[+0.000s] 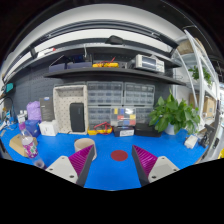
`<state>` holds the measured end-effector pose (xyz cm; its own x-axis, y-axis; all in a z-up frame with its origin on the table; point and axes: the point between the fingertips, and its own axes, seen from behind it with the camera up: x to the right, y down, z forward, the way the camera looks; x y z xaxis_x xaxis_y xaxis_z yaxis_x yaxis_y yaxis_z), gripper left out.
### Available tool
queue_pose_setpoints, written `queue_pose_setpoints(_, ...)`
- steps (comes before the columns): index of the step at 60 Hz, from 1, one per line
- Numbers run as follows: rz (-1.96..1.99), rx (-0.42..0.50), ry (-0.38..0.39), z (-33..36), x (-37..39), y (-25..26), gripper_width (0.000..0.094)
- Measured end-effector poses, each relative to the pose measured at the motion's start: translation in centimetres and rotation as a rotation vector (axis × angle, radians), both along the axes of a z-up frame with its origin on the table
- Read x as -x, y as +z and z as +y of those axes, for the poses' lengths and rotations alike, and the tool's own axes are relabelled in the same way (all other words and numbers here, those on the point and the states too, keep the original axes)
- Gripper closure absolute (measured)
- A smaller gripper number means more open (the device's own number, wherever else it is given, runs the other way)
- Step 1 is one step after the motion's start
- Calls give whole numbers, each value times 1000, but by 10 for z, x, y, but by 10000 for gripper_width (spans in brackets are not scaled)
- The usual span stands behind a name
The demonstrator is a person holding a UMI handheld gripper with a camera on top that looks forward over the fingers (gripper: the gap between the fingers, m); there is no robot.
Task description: Pour water
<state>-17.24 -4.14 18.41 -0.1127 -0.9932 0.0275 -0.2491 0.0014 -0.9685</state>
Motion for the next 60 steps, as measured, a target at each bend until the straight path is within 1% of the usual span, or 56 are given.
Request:
queue_pose_setpoints(7, 32, -35, 38, 36, 14, -22, 176)
queue_pose_setpoints(10, 46, -50, 64, 67, 25, -35, 177)
queue_pose_setpoints(16, 82, -68, 155, 129, 44, -56, 170)
queue_pose_setpoints(21, 112, -63, 234, 176, 59, -72, 163)
queue_pose_setpoints(26, 134, -53, 293, 215, 66, -85, 164)
queue_pose_setpoints(30, 142, -49, 318, 240, 66, -89, 163)
queue_pose_setpoints(33, 139, -47, 328, 254, 61, -90, 164)
queue_pose_setpoints(46, 103, -39, 321, 292, 15, -84, 164)
queue_pose_setpoints(57, 90, 8, 301, 306, -28, -85, 166)
queue_pose_setpoints(60, 82, 7, 297, 311, -38, -86, 186)
